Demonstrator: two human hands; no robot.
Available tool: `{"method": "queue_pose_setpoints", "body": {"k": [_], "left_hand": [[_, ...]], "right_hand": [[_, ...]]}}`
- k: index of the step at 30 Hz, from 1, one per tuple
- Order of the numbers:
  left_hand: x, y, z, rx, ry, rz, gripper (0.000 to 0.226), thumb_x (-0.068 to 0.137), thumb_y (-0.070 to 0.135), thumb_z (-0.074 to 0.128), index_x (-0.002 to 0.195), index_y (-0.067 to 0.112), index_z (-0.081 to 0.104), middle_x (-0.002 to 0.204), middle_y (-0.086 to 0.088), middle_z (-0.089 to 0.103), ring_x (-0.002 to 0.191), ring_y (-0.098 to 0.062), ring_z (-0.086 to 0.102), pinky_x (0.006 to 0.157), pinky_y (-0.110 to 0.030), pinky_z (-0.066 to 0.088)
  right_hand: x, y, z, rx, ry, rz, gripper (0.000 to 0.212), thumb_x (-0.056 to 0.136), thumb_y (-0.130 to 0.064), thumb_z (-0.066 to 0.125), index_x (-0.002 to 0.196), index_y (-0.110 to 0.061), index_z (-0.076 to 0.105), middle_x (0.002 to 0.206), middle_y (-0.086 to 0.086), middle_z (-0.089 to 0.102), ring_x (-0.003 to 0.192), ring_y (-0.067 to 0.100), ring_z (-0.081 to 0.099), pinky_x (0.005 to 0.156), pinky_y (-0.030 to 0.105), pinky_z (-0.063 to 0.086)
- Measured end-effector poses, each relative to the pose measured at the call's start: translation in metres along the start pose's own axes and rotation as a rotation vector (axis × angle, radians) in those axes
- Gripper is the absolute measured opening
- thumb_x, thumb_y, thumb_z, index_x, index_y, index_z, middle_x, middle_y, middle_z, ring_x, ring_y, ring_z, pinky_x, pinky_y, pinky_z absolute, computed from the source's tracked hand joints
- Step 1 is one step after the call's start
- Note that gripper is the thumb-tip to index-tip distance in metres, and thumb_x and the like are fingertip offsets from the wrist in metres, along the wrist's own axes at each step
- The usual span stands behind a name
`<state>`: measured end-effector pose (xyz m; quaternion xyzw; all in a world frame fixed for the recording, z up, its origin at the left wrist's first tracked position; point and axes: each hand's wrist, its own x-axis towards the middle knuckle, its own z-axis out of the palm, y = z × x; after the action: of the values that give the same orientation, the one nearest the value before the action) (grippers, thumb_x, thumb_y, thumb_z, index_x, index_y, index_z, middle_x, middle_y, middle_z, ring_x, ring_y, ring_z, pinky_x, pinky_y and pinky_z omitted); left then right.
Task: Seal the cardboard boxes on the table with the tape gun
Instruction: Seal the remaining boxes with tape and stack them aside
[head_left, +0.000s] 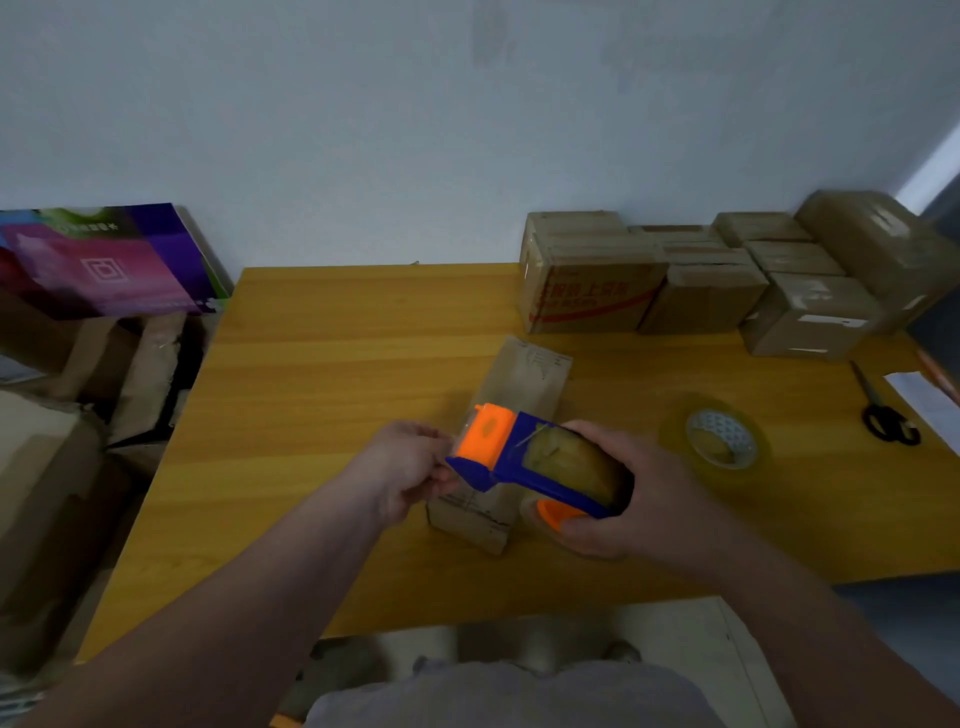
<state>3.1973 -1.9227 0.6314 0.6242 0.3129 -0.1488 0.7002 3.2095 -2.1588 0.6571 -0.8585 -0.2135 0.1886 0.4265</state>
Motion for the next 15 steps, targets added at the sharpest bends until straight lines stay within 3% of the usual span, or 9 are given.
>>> {"method": "queue_pose_setpoints", "body": {"k": [3, 5, 11, 15], "left_hand": [[0.006, -0.005, -0.027, 0.055, 0.121, 0.023, 0.023, 0.09, -0.005, 0.057, 0.069, 0.003, 0.054, 0.051, -0.005, 0.05, 0.035, -0.008, 0.041, 0.044, -0.02, 0.049], [0.008, -0.011, -0.039, 0.137, 0.15, 0.035, 0.02, 0.092, 0.002, 0.06, 0.072, 0.004, 0.056, 0.062, -0.007, 0.053, 0.047, -0.013, 0.046, 0.054, -0.026, 0.052], [0.007, -0.038, -0.03, 0.371, 0.229, 0.164, 0.023, 0.097, 0.019, 0.057, 0.077, 0.01, 0.054, 0.076, -0.009, 0.054, 0.07, -0.027, 0.049, 0.071, -0.042, 0.043], [0.007, -0.05, -0.03, 0.482, 0.301, 0.204, 0.025, 0.099, 0.025, 0.053, 0.077, 0.013, 0.052, 0.081, -0.012, 0.055, 0.077, -0.034, 0.052, 0.076, -0.048, 0.047]], "right_hand": [[-0.014, 0.016, -0.009, -0.038, 0.013, 0.006, 0.067, 0.056, -0.048, 0.084, 0.11, -0.064, 0.048, 0.112, -0.024, 0.058, 0.1, -0.004, 0.059, 0.082, 0.024, 0.055], [-0.022, 0.028, -0.012, -0.058, -0.011, 0.027, 0.075, 0.053, -0.049, 0.084, 0.115, -0.064, 0.044, 0.115, -0.019, 0.057, 0.101, -0.004, 0.058, 0.085, 0.024, 0.054], [-0.025, 0.048, 0.011, -0.193, 0.007, -0.029, 0.078, 0.058, -0.058, 0.075, 0.127, -0.058, 0.039, 0.116, -0.019, 0.055, 0.104, -0.006, 0.054, 0.081, 0.014, 0.047], [-0.021, 0.058, 0.021, -0.262, -0.019, -0.024, 0.083, 0.058, -0.064, 0.068, 0.135, -0.058, 0.037, 0.118, -0.013, 0.055, 0.105, 0.002, 0.054, 0.083, 0.027, 0.052]]}}
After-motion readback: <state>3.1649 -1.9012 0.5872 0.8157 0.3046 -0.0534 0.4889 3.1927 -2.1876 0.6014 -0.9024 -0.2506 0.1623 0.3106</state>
